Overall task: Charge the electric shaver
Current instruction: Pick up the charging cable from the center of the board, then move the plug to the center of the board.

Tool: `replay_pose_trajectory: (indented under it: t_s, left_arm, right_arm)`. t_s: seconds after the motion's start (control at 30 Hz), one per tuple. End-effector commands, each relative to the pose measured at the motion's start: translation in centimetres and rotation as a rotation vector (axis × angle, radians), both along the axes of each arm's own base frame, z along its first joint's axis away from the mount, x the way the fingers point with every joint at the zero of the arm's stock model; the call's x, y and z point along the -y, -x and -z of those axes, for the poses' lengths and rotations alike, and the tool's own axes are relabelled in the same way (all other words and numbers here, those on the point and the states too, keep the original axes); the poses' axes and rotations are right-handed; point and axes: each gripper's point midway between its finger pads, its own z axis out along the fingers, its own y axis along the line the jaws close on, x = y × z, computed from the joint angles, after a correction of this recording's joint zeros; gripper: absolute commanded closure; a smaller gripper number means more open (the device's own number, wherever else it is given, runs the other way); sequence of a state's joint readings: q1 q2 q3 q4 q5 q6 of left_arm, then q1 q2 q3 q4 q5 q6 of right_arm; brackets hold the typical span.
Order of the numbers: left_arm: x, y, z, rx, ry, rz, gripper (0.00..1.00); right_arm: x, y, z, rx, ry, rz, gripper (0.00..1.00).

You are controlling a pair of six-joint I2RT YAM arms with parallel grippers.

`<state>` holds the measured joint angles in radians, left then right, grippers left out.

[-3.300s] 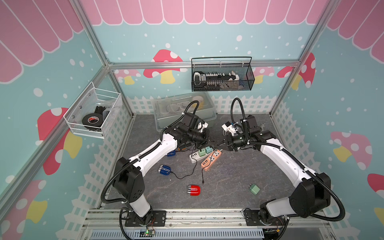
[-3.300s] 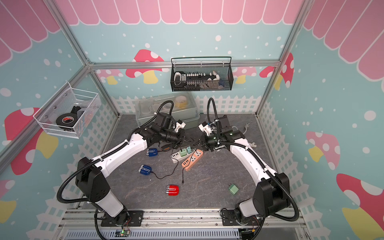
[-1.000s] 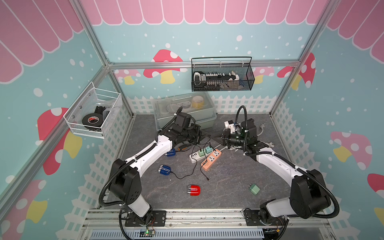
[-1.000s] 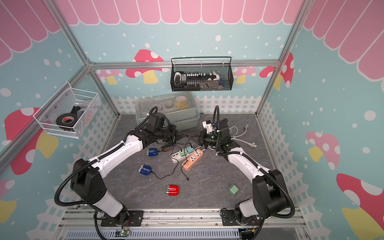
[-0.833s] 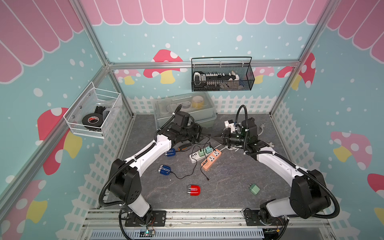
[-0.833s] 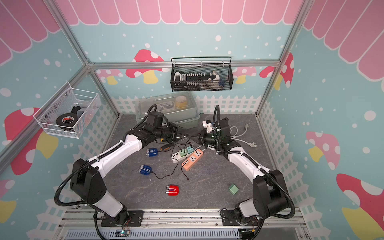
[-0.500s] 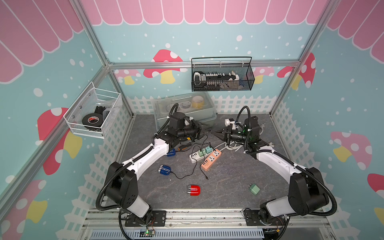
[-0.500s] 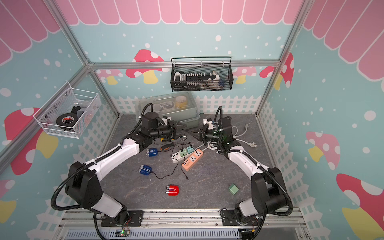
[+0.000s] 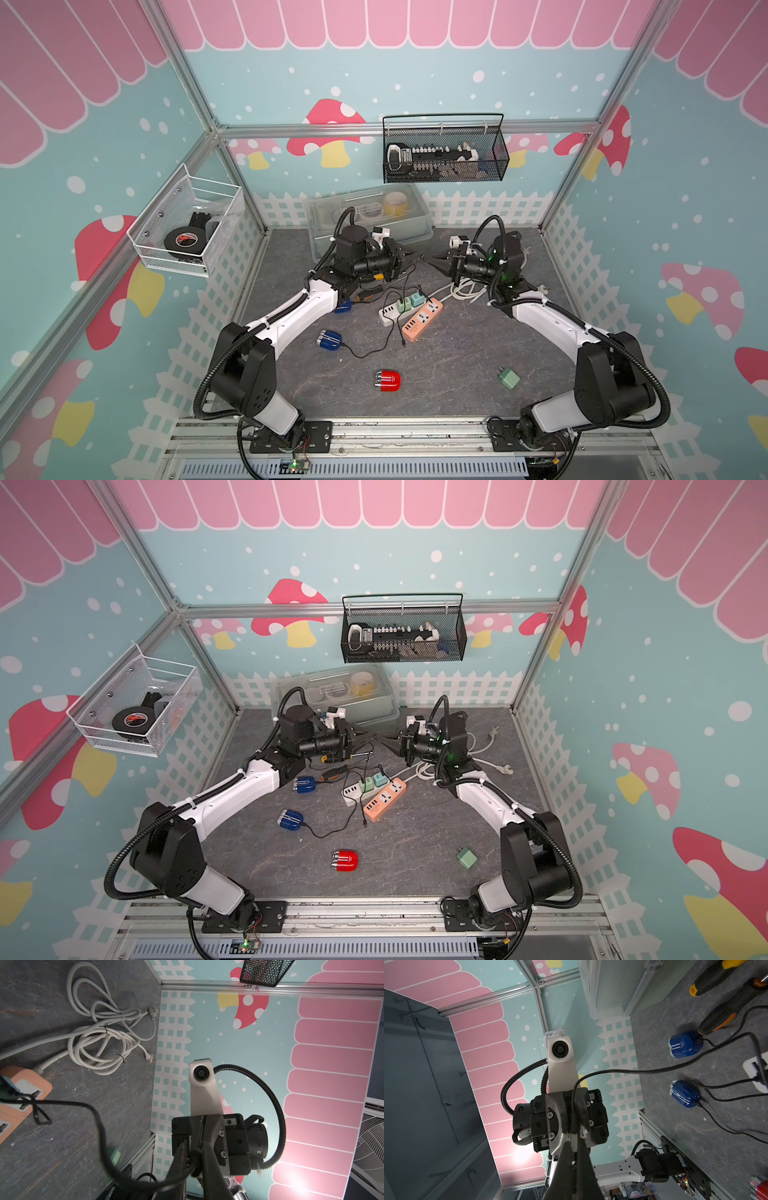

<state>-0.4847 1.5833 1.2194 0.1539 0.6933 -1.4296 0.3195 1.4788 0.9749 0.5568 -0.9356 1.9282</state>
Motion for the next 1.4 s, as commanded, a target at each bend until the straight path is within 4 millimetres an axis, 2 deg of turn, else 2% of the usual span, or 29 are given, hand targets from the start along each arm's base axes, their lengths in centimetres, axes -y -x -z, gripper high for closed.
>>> replay_pose_trajectory:
  t_s: [0.0,0.23,0.47,0.53,0.57,0.6,0.7,0.73,0.83,0.87,0.97,1.03,1.07,1.1,1.2,1.27,1.37]
  left_arm:
    - [0.2,-0.1,-0.1,0.030,0.014,0.019,0.94]
    - [0.2,0.2,0.2,0.026,0.006,0.027,1.00]
    - [-0.1,0.3,0.6,0.003,-0.014,0.016,1.00]
    - [-0.4,0.1,1.3,-0.041,-0.039,-0.018,1.00]
    - [-0.7,-0.1,1.5,-0.066,-0.053,-0.043,1.00]
    - [-1.0,-0.2,1.5,-0.084,-0.059,-0.068,1.00]
    - [-2.2,-0.7,1.8,-0.149,-0.085,-0.165,1.00]
    - [-2.5,-0.7,1.8,-0.163,-0.091,-0.187,1.00]
    - [-3.3,-0.6,1.7,-0.193,-0.110,-0.231,1.00]
    - [-3.5,-0.5,1.7,-0.200,-0.109,-0.237,1.00]
    - [-3.4,-0.3,1.6,-0.214,-0.100,-0.228,1.00]
    - [-3.3,0.0,1.6,-0.217,-0.098,-0.219,1.00]
    - [-3.4,0.1,1.6,-0.219,-0.096,-0.218,1.00]
    - [-3.4,0.2,1.8,-0.227,-0.097,-0.216,1.00]
    - [-3.4,0.7,2.1,-0.234,-0.097,-0.204,1.00]
    - [-3.4,1.0,2.3,-0.239,-0.098,-0.195,1.00]
    - [-3.4,1.3,2.1,-0.234,-0.094,-0.185,1.00]
  right_arm:
    - [0.1,0.1,-0.2,0.004,-0.026,-0.001,1.00]
    - [0.6,-0.3,0.6,-0.006,-0.020,0.035,1.00]
    - [1.0,-1.0,0.0,0.011,-0.023,0.055,0.99]
    - [1.3,-0.8,0.7,-0.007,0.017,0.073,0.80]
    - [1.8,-0.4,1.6,-0.028,0.073,0.092,0.71]
    - [2.6,0.2,3.6,-0.088,0.161,0.119,0.66]
    - [8.3,4.4,9.1,-0.229,0.540,0.253,0.57]
    - [10.4,6.1,10.9,-0.272,0.677,0.273,0.56]
    - [17.5,13.2,16.3,-0.542,1.087,0.277,0.53]
    - [19.0,15.4,17.8,-0.637,1.144,0.283,0.51]
    - [21.1,20.6,21.4,-0.878,1.164,0.370,0.42]
    - [21.8,22.1,23.1,-0.940,1.131,0.470,0.36]
    - [22.0,22.4,23.9,-0.965,1.112,0.521,0.27]
    - [22.2,22.6,24.5,-0.989,1.094,0.558,0.26]
    - [21.3,21.2,26.2,-0.991,1.007,0.601,0.22]
    - [21.8,20.8,26.0,-0.973,1.083,0.563,0.19]
    - [22.9,20.3,25.1,-0.917,1.209,0.500,0.07]
